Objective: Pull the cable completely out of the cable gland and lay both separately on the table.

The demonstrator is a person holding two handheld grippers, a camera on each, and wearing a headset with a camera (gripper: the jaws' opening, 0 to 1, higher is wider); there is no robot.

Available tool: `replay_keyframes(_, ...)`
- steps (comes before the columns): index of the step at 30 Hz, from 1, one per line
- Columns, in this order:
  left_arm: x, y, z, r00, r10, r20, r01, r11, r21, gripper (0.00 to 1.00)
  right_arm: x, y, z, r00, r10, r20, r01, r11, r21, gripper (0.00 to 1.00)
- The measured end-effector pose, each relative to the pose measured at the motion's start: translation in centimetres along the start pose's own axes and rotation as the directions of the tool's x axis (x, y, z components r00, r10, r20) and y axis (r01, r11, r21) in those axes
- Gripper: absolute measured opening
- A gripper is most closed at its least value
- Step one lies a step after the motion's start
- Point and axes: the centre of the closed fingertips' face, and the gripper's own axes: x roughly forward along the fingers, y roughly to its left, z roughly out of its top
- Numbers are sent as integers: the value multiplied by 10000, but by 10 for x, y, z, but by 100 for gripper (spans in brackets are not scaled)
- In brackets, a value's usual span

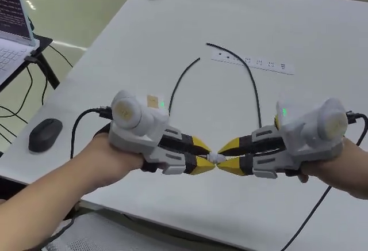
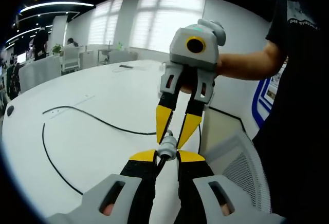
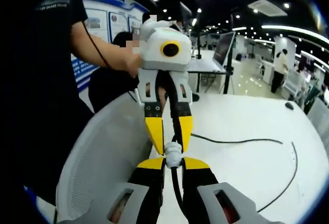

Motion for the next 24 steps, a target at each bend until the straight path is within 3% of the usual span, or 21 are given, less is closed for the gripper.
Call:
replay_keyframes(2,-1,0,2,10000,-14,82,17,9996,-283,14,-1,-1,0,9975,-654,-260,634,9954,-723,7)
replay_keyframes(4,0,-2,2,10000,-74,54,75,9997,-241,14,0,1,0,9924,-1125,-498,1021,9790,-1766,7)
replay_keyframes(7,0,-4,1,9999,-119,21,120,9991,-403,14,0,3,-2,9841,-1639,-684,1437,9612,-2356,8)
replay_keyframes(8,0,-5,0,9998,-191,13,192,9981,-584,14,0,4,-2,9808,-1819,-706,1557,9475,-2793,8)
replay_keyframes(10,-1,-6,0,9997,-256,46,259,9965,-791,15,0,6,-3,9730,-2196,-708,1889,9344,-3021,7)
replay_keyframes(11,-1,-7,-1,9994,-349,-6,346,9953,-907,15,1,8,-3,9725,-2209,-735,1885,9324,-3083,7)
replay_keyframes(13,0,-10,-2,9992,-400,-61,394,9960,-799,15,1,10,-5,9655,-2440,-903,1983,9148,-3518,7)
replay_keyframes(17,0,-12,-5,9989,-449,-120,435,9940,-1000,15,3,11,-6,9632,-2538,-883,2090,9141,-3475,8)
replay_keyframes(19,0,-14,-8,9986,-485,-213,462,9943,-956,15,4,13,-7,9686,-2310,-916,1912,9283,-3187,8)
replay_keyframes(21,0,-12,-8,9990,-433,-139,418,9947,-943,15,4,11,-6,9681,-2355,-858,1974,9274,-3177,8)
replay_keyframes(24,-1,-11,-8,9990,-432,-80,420,9931,-1097,15,4,8,-6,9712,-2260,-754,1998,9450,-2590,8)
